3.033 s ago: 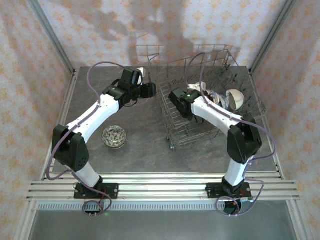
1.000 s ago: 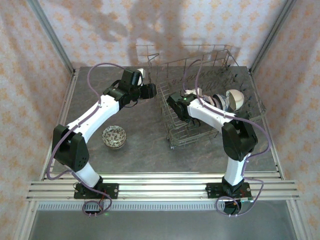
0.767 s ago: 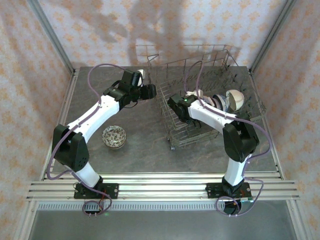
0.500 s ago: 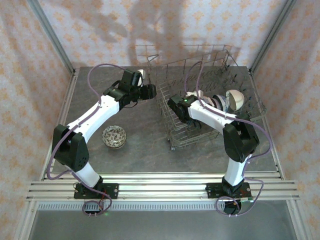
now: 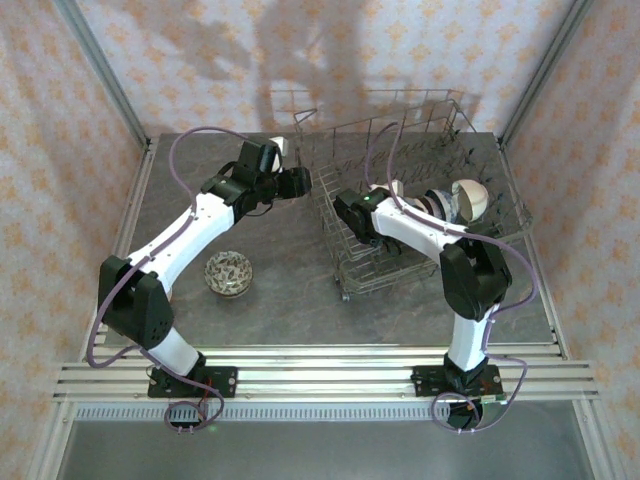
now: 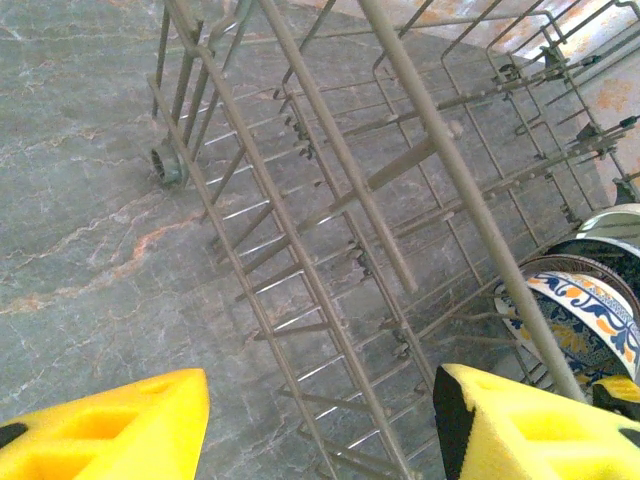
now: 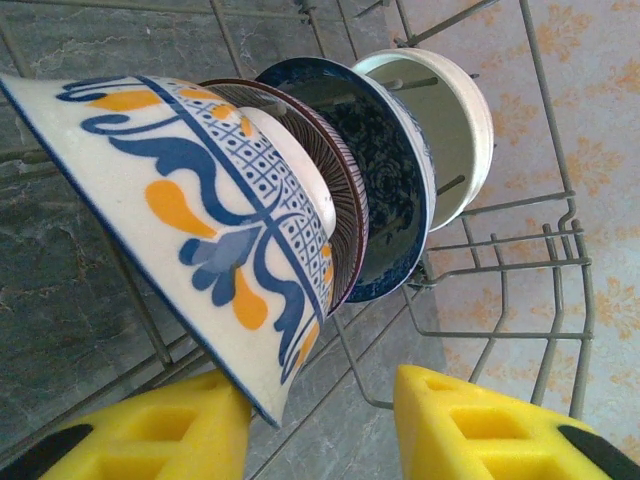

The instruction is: Load the bowls into the dish rack

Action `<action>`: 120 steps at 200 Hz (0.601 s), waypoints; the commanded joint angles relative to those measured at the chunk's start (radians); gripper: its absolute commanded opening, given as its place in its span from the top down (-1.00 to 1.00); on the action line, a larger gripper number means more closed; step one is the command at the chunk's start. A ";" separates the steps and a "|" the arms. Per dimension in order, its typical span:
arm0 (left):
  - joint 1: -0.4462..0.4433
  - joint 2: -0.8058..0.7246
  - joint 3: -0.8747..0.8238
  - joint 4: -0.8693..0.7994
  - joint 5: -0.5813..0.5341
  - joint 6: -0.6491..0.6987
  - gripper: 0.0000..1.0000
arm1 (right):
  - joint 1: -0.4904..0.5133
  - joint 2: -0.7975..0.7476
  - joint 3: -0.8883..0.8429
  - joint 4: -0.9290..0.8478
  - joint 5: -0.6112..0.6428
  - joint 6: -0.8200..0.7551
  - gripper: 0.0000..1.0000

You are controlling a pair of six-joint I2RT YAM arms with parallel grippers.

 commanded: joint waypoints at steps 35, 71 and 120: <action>0.006 -0.036 -0.021 0.005 0.000 -0.011 -0.24 | 0.010 0.020 0.060 -0.007 0.006 -0.030 0.03; 0.005 -0.044 -0.036 0.008 0.000 -0.014 -0.24 | 0.008 0.011 0.087 -0.007 -0.024 -0.042 -0.09; 0.007 -0.053 -0.047 0.001 -0.011 -0.011 -0.24 | -0.004 -0.006 0.119 -0.012 -0.061 -0.063 -0.10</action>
